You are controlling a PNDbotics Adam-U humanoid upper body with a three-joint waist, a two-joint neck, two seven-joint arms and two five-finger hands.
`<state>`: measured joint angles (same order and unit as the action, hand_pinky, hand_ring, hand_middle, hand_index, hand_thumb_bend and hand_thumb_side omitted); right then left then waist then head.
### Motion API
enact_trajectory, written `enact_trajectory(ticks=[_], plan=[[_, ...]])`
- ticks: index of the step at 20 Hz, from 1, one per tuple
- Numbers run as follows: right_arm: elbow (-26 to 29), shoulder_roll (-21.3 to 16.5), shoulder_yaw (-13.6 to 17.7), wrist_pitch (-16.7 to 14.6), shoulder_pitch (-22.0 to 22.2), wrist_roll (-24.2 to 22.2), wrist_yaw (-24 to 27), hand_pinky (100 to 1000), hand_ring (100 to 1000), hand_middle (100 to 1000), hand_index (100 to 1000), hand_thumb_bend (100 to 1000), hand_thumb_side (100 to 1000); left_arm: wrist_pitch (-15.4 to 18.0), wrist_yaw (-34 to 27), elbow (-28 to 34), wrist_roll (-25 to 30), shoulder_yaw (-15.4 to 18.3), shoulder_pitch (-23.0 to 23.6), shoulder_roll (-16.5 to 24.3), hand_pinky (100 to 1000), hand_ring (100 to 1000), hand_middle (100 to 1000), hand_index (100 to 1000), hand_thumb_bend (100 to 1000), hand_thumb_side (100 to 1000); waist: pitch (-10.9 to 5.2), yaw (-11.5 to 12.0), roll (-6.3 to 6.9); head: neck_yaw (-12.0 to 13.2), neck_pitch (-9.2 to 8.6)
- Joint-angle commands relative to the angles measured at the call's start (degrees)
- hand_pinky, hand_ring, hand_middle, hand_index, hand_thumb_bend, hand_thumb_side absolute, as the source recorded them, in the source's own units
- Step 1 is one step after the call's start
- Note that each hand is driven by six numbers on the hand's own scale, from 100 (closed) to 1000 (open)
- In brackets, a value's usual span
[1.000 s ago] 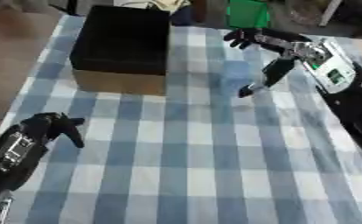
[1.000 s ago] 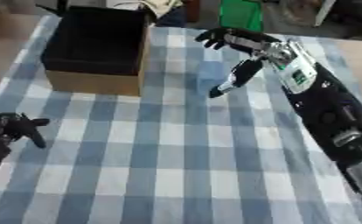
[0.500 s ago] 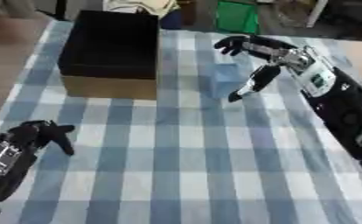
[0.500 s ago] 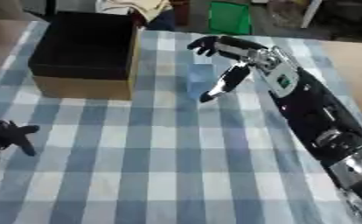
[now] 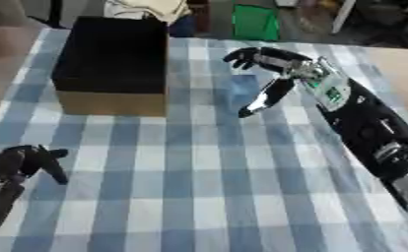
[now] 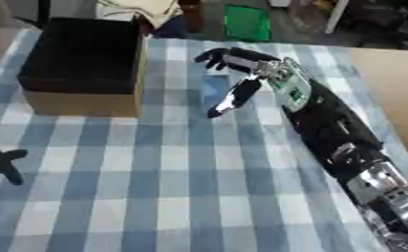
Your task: Pick up objects on the table and place them in the box.
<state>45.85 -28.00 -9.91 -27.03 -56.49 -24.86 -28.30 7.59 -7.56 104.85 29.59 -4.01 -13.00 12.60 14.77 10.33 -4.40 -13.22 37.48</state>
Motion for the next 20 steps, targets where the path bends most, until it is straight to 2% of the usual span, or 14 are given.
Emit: enact_trajectory(ticks=[1, 6, 12, 15, 16, 17, 20], plan=[[-0.37, -1.58, 0.98, 1.71, -1.27, 2.91, -2.22, 863, 895, 945, 962, 763, 326, 0.11, -0.21, 0.67, 0.19, -0.09, -0.74, 0.58, 906, 508, 489, 595, 164, 887, -1.03, 0.14, 0.15, -0.47, -0.87], [-1.79, -1.52, 1.25, 3.11, -1.02, 4.88, -4.01, 859, 889, 928, 953, 751, 340, 0.09, -0.23, 0.69, 0.24, -0.12, -0.81, 0.57, 906, 509, 489, 596, 164, 887, -0.96, 0.07, 0.15, -0.68, -0.94], [-3.16, -0.83, 1.38, 2.94, -0.73, 5.33, -5.61, 848, 873, 869, 864, 740, 347, 0.1, -0.28, 0.76, 0.26, -0.11, -0.92, 0.51, 906, 509, 490, 596, 164, 887, -0.84, 0.25, 0.22, -0.85, -1.03], [-3.26, -0.63, 1.47, 2.68, -0.63, 6.46, -6.61, 827, 851, 726, 781, 681, 350, 0.07, -0.28, 0.75, 0.27, -0.12, -0.94, 0.46, 906, 509, 490, 596, 164, 887, -0.84, 0.27, 0.22, -0.81, -1.04], [-3.25, -0.6, 1.5, 2.64, -0.58, 7.14, -7.01, 824, 846, 705, 770, 674, 353, 0.06, -0.28, 0.74, 0.28, -0.11, -0.94, 0.44, 906, 509, 490, 596, 164, 887, -0.85, 0.27, 0.21, -0.8, -1.04], [-3.24, -0.59, 1.52, 2.62, -0.54, 7.84, -7.4, 811, 827, 613, 709, 624, 353, 0.05, -0.28, 0.73, 0.27, -0.11, -0.92, 0.43, 906, 509, 490, 596, 165, 886, -0.86, 0.26, 0.21, -0.79, -1.03], [-3.29, -0.61, 1.65, 3.14, -0.42, 10.47, -8.53, 796, 800, 528, 623, 554, 330, 0.0, -0.29, 0.71, 0.25, -0.08, -0.89, 0.38, 906, 509, 490, 596, 165, 886, -0.92, 0.23, 0.2, -0.77, -0.96]])
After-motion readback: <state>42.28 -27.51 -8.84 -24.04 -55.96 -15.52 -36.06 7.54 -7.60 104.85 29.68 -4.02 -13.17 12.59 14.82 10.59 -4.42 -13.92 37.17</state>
